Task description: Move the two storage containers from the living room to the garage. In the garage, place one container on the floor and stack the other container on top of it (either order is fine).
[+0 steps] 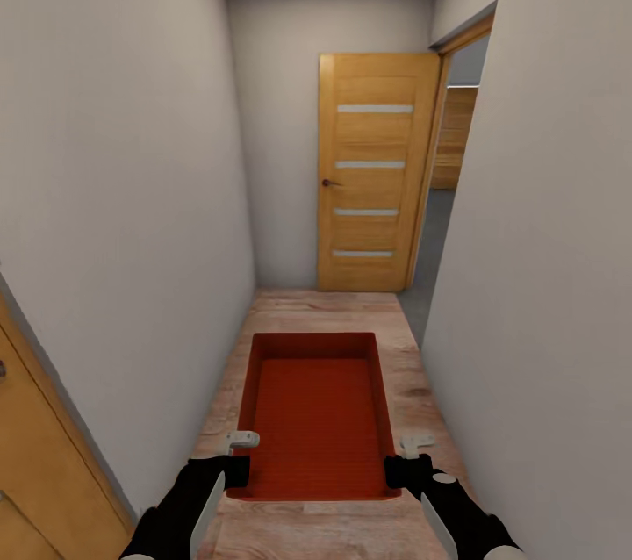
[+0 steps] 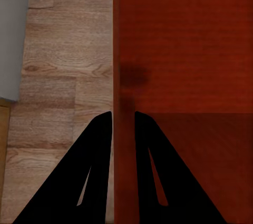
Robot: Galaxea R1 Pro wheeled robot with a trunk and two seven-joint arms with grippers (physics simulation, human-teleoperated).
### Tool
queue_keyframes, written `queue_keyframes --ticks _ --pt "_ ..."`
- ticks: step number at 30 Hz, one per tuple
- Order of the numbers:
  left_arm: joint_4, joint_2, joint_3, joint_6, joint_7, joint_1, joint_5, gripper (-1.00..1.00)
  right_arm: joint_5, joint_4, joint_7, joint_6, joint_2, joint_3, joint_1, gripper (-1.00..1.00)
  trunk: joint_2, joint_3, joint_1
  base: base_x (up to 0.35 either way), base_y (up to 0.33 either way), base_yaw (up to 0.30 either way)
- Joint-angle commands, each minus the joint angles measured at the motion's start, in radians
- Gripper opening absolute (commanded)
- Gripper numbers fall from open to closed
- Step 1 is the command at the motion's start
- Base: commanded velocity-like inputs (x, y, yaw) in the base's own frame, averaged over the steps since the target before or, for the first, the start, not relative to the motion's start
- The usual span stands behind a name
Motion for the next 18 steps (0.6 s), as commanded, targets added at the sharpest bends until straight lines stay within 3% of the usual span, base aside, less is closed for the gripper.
queue_keyframes --ticks 1,18 --pt "-0.01 0.005 0.003 0.007 0.02 -0.001 -0.046 -1.0 0.013 0.001 0.002 0.007 -0.001 0.023 0.0 -1.0 -0.002 -0.002 0.001 0.327 0.0 0.001" --pt "-0.01 0.005 0.003 0.006 0.02 -0.001 -0.046 -1.0 0.013 0.001 0.002 0.007 -0.001 0.023 0.0 -1.0 -0.002 -0.002 0.001 0.327 0.0 0.0"
